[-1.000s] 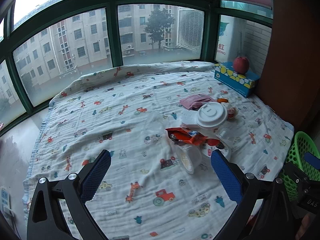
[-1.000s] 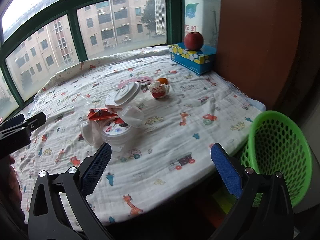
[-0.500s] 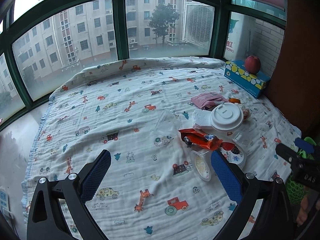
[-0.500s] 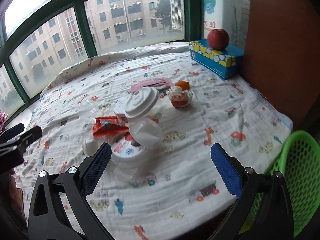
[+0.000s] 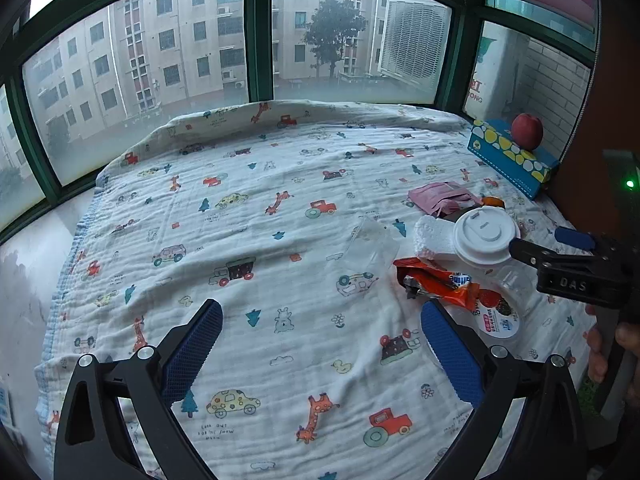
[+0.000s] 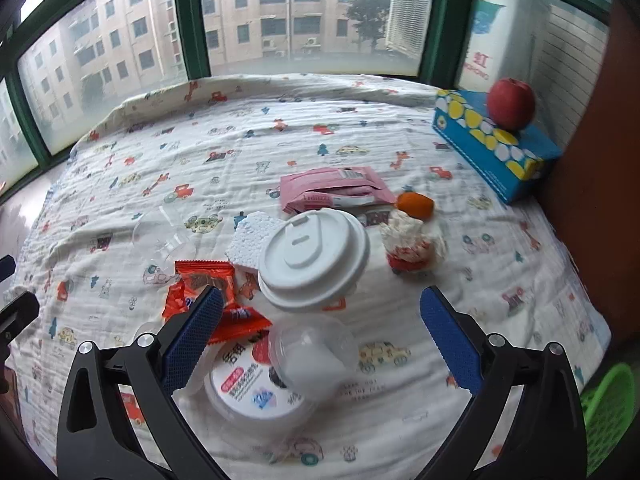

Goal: Collect trash
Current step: 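Grasp the red snack wrapper with the left tool while the right tool grasps the white lidded cup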

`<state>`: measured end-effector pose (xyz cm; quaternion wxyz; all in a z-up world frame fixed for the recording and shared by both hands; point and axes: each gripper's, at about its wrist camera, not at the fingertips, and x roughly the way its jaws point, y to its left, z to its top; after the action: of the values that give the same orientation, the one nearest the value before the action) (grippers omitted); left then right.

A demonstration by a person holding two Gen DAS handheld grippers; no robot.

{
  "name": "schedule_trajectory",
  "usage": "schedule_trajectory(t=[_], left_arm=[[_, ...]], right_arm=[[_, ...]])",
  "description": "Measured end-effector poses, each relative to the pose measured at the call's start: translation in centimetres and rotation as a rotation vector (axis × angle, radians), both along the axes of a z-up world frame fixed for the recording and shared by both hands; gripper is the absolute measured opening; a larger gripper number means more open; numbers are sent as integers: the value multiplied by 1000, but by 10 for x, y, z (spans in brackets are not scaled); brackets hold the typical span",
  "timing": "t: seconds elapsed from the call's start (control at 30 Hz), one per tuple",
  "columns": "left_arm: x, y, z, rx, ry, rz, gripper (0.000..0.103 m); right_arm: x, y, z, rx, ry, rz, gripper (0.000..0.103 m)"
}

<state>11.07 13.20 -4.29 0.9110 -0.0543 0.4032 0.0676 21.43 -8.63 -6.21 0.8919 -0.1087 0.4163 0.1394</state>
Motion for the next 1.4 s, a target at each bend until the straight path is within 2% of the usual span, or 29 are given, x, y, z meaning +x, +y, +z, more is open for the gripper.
schedule_trajectory(t=[0.33, 0.5, 0.53, 0.63, 0.83, 0.9, 1.07, 1.2, 1.4], left_arm=[[16, 8, -17, -30, 33, -11, 96], [25, 4, -22, -43, 46, -32, 96], [26, 3, -23, -44, 46, -37, 96], [29, -1, -24, -53, 49, -56, 96], [37, -12, -26, -89, 57, -106, 93], [40, -18, -27, -107, 67, -131, 88], [54, -35, -29, -167, 94, -173, 83], [72, -49, -37, -239, 146, -190, 76], [101, -62, -56, -305, 246, -143, 74]], right_arm=[[43, 25, -32, -128, 69, 63, 98], [51, 27, -45, -147, 86, 63, 97], [53, 26, -46, -142, 89, 60, 96], [56, 22, -48, -105, 105, 53, 85], [49, 9, -41, -55, 91, 27, 84], [44, 1, -35, -27, 84, 15, 84], [24, -22, -16, 25, 54, -12, 84], [5, -43, 0, 64, 28, -40, 84], [-26, -77, 20, 129, -11, -90, 84]])
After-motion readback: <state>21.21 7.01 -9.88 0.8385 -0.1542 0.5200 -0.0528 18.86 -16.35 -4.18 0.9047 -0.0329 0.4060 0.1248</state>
